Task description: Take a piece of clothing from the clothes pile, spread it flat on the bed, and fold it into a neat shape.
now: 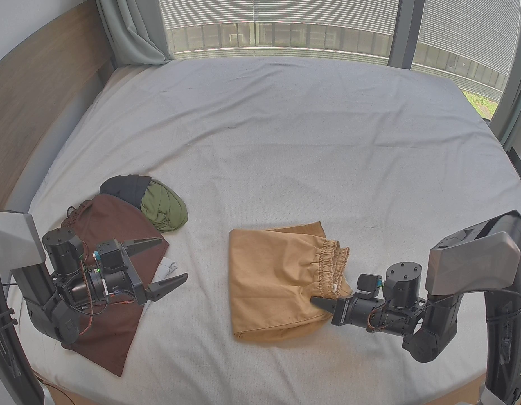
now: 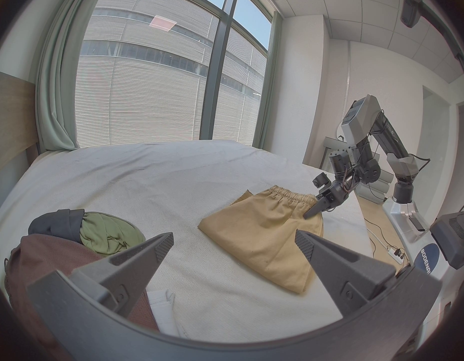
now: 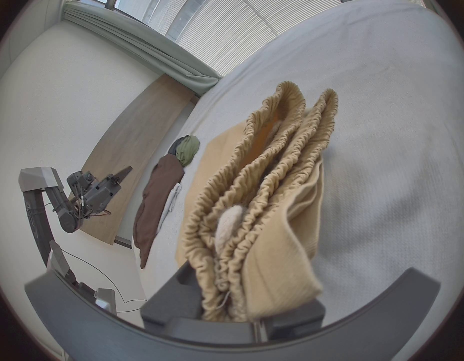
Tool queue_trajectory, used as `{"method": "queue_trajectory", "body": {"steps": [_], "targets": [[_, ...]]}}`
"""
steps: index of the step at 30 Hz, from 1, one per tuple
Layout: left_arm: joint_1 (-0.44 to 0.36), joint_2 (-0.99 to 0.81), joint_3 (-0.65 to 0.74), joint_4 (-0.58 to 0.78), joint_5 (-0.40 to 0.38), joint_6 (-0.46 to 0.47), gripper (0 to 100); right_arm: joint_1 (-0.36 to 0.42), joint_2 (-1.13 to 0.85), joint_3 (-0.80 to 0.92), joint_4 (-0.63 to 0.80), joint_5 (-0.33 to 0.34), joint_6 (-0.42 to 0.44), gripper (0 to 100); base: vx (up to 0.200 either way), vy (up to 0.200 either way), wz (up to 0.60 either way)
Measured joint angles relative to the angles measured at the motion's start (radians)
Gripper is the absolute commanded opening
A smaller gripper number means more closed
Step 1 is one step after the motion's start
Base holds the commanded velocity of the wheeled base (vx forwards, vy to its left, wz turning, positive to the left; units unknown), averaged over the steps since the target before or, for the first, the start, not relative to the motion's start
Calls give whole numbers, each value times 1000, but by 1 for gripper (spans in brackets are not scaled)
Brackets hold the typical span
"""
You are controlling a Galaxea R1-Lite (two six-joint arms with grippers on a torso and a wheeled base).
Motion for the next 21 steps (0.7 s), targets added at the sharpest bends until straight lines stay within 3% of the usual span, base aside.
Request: {"method": "queue_trajectory", "body": {"steps": [8,21], "targets": [[-1,0,6,0,0,0,100,12,-60,2,0,20,6,0,0,0,0],[-11,-2,23,0,1,-1,100,43,-171,-14,1,67,83,0,0,0,0]]}}
